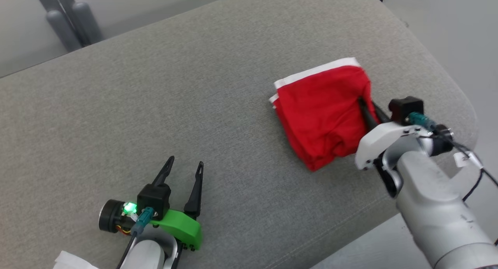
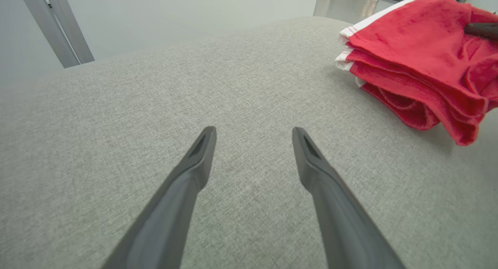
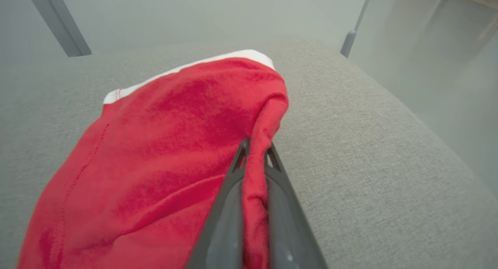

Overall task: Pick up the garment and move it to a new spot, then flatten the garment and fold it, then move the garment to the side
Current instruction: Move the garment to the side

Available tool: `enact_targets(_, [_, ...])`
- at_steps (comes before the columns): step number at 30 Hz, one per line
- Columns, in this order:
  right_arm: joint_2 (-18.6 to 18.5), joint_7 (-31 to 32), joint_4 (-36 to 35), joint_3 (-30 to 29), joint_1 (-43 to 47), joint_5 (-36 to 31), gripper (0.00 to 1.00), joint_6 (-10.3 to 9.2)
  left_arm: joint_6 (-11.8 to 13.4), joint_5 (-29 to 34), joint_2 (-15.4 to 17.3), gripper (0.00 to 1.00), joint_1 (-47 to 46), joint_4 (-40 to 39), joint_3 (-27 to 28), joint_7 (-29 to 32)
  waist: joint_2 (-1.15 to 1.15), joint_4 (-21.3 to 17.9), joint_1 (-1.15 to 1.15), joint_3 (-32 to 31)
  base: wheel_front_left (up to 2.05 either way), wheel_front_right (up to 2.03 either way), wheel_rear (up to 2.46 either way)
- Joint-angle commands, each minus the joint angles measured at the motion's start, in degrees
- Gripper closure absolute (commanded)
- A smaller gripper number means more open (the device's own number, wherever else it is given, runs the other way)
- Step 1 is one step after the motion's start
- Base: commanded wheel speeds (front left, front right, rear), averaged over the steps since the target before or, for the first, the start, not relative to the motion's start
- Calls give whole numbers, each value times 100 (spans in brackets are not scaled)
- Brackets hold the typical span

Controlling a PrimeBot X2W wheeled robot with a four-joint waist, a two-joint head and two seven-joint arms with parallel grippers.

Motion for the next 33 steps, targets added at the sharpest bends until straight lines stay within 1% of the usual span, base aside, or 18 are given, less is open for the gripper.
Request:
enact_targets(1, [-128,-19,84,-161,-214,-144,100,-8,-30,75,72,0,-151,-46,57,3,0,668,0,554,0,0,0])
enact_targets(5, [-559,-18,440,-784,-613,-576,100,-8,-72,190,118,0,-270,-104,140,3,0,1067,0,816,0,0,0])
enact_targets(9, [-977,-18,809,-1645,-842,-1040,100,-8,-118,243,131,0,-354,-170,209,4,0,1382,0,1019,0,0,0])
enact_targets(13, [-1190,-18,941,-2640,-922,-1529,100,-8,-139,279,117,0,-391,-234,267,3,0,1592,0,1145,0,0,0])
enact_targets(18, [-1196,-18,752,-3778,-888,-2391,100,-8,-169,325,105,0,-383,-259,330,4,0,1711,0,1205,0,0,0])
enact_targets(19, [-1181,-19,679,-3996,-895,-2508,80,-8,-167,322,104,0,-378,-250,342,5,0,1719,0,1212,0,0,0])
enact_targets(20, [-1155,-18,579,-4244,-894,-2716,53,-8,-168,327,102,0,-376,-236,354,6,0,1728,0,1216,0,0,0])
enact_targets(21, [-1135,-19,459,-4440,-894,-2889,4,-8,-171,335,105,0,-370,-227,366,7,0,1732,0,1215,0,0,0])
enact_targets(22, [-1106,-19,274,-4704,-904,-3059,0,-8,-173,343,116,0,-361,-218,381,7,0,1739,0,1210,0,0,0])
enact_targets(25, [-941,-18,-230,-5288,-929,-3496,0,-8,-179,357,109,0,-355,-210,390,10,0,1764,0,1155,0,0,0])
enact_targets(27, [-782,-18,-550,-5446,-966,-3633,0,-8,-174,341,91,0,-348,-226,395,10,0,1792,0,1095,0,0,0])
enact_targets(29, [-628,-18,-819,-5325,-1046,-3559,0,-8,-158,315,72,0,-317,-249,410,7,0,1823,0,1013,0,0,0])
enact_targets(31, [-485,-18,-1072,-4984,-1042,-3329,0,-8,-129,288,54,0,-275,-274,437,5,0,1863,0,914,0,0,0])
enact_targets(33, [-333,-18,-1298,-4485,-883,-3077,0,-8,-99,251,42,0,-216,-286,473,5,0,1920,0,790,0,0,0])
